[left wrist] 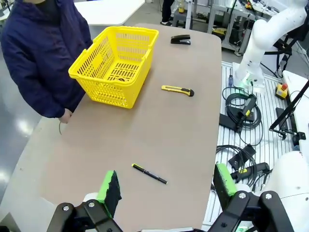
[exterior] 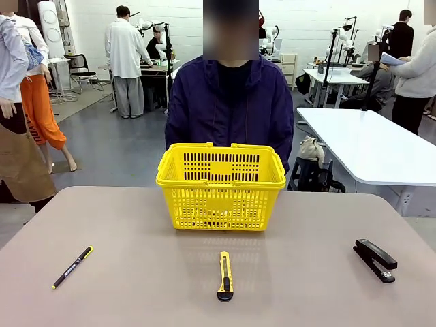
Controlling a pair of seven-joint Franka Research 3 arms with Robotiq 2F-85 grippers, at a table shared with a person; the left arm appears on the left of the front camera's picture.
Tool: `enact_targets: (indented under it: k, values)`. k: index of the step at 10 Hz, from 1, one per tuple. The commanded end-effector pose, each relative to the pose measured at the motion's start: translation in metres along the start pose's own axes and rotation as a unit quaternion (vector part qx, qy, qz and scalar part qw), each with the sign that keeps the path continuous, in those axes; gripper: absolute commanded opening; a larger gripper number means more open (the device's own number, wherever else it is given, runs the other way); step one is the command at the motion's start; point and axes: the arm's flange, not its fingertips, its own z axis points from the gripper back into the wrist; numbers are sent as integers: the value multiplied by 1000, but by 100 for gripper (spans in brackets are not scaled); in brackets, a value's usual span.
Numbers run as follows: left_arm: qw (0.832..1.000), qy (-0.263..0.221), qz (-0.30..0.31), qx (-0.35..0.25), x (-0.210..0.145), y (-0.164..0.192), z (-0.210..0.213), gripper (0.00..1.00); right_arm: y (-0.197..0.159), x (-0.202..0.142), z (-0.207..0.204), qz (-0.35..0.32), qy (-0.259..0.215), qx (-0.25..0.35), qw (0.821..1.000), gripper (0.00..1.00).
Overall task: Place the items the person wants into the basket.
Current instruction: Pick up the item the person points to and place it in the Market Basket.
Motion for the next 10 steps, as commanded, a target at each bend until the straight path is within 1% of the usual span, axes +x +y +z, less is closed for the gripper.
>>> enact_targets:
  k: [1, 2, 3, 10]
  values:
    - [1000, -5, -14, -3, 6, -4, -9, 100, -1, 1, -1, 7, -19, 3, 1000, 100]
    - [1000, -2, -1, 1, 3, -11, -15, 100, -1, 1, -1, 7, -19, 3, 1000, 100]
    - [1000, 2, -3, -3, 3, -3, -2, 100, -1, 1, -1, 7, -19, 3, 1000, 100]
    - [1000, 2, -3, -3, 3, -3, -2, 100, -1, 1, -1, 7, -19, 3, 1000, 100]
